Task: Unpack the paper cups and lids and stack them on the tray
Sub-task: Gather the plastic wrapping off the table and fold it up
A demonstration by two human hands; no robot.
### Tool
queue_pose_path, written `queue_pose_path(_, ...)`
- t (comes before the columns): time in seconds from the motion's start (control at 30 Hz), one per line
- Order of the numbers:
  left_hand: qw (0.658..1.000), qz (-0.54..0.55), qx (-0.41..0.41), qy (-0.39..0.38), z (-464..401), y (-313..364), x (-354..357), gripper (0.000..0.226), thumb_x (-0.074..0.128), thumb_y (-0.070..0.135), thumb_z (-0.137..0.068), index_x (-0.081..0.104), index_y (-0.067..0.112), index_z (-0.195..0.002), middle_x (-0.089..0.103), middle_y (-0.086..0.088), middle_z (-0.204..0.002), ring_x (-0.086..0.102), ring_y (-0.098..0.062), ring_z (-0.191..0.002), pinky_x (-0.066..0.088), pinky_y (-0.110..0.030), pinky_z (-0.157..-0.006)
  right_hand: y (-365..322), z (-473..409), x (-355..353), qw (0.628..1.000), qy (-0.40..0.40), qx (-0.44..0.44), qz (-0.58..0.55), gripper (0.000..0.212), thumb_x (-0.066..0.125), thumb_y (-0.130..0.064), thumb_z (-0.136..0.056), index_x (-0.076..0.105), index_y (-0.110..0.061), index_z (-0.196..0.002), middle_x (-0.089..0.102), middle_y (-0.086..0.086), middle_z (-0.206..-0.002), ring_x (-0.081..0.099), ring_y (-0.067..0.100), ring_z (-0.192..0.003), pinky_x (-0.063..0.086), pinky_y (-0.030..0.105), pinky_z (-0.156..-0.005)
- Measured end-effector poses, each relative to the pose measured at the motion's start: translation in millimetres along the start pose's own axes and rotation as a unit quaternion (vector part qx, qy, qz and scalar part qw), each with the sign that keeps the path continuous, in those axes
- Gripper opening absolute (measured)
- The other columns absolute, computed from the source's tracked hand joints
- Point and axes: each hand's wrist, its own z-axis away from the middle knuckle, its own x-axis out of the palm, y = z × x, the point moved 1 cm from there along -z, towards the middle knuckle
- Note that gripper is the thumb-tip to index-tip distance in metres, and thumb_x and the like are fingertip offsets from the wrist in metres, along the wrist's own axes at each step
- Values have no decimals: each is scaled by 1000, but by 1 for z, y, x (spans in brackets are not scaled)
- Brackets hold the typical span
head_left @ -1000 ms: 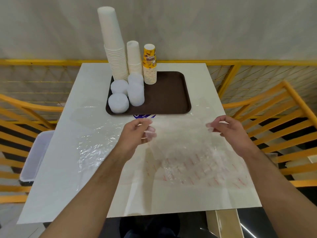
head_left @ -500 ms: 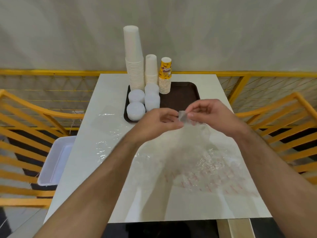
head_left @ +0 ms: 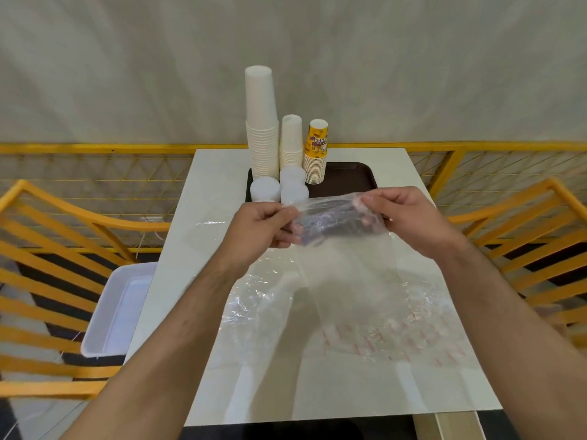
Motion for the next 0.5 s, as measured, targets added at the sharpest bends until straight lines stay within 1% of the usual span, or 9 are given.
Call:
queue_pose_path(0.07, 1000, 9, 4, 19, 3, -1, -4, 22, 60, 16, -98, 72, -2, -96, 72, -6, -75, 73, -21, -68, 58, -33, -72, -2, 0, 10, 999, 25, 0, -26, 21, 59, -20, -101, 80, -18, -101, 76, 11, -89, 69, 22, -78, 58, 30, -74)
queue_pose_path(0.13, 999, 20, 9, 37, 5, -1, -7, 22, 62, 16, -97, 71, -3, -91, 71, -7, -76, 72, -20, -67, 59, -35, -72, -5, 2, 17, 998, 36, 2, -51, 22, 56, -20, -102, 78, -18, -102, 76, 7, -88, 69, 18, -72, 58, 27, -69)
queue_pose_path(0.17, 998, 33, 7, 46, 5, -1, -8, 21, 62, 16, -97, 70, -1, -88, 70, -9, -77, 72, -20, -66, 59, -35, -72, -7, 4, 21, 998, 26, 3, -53, 20, 56, -19, -102, 76, -20, -104, 75, 3, -88, 68, 15, -70, 57, 25, -68)
queue_pose_path(0.23, 997, 57, 6, 59, 6, 1, -9, 17, 62, 16, -97, 69, 4, -86, 70, -9, -78, 71, -20, -64, 60, -32, -69, -10, 8, 29, 1000, -12, -7, -20, 18, 65, -16, -96, 73, -21, -111, 74, 1, -93, 68, 12, -73, 56, 21, -68)
queue_pose_path(0.3, 996, 76, 12, 53, 7, 2, -11, 12, 62, 15, -96, 69, 8, -91, 71, -6, -82, 72, -21, -68, 60, -31, -70, -11, 10, 36, 999, -15, -30, 19, 26, 72, -7, -89, 71, -15, -114, 74, 3, -93, 70, 9, -75, 54, 17, -66)
queue_pose_path(0.33, 995, 83, 19, 43, 8, 2, -12, 8, 64, 15, -95, 69, 9, -94, 72, -6, -85, 72, -23, -72, 60, -31, -72, -11, 10, 37, 999, -1, -40, 22, 27, 73, -4, -88, 71, -11, -113, 74, 4, -90, 70, 9, -73, 53, 16, -65)
queue_pose_path(0.4, 995, 85, 39, 26, 11, 1, -16, 5, 67, 12, -92, 70, 9, -95, 72, -9, -91, 73, -27, -78, 59, -31, -73, -12, 7, 38, 999, 13, -46, -3, 23, 73, -5, -88, 70, -6, -111, 75, 11, -88, 70, 14, -71, 55, 20, -65)
queue_pose_path(0.5, 995, 82, 44, 31, 15, -1, -22, 3, 68, 6, -90, 70, 5, -91, 73, -11, -84, 73, -24, -74, 57, -26, -67, -12, 5, 37, 999, 12, -31, -26, 13, 64, -14, -96, 71, -4, -101, 75, 13, -85, 67, 19, -67, 55, 24, -63)
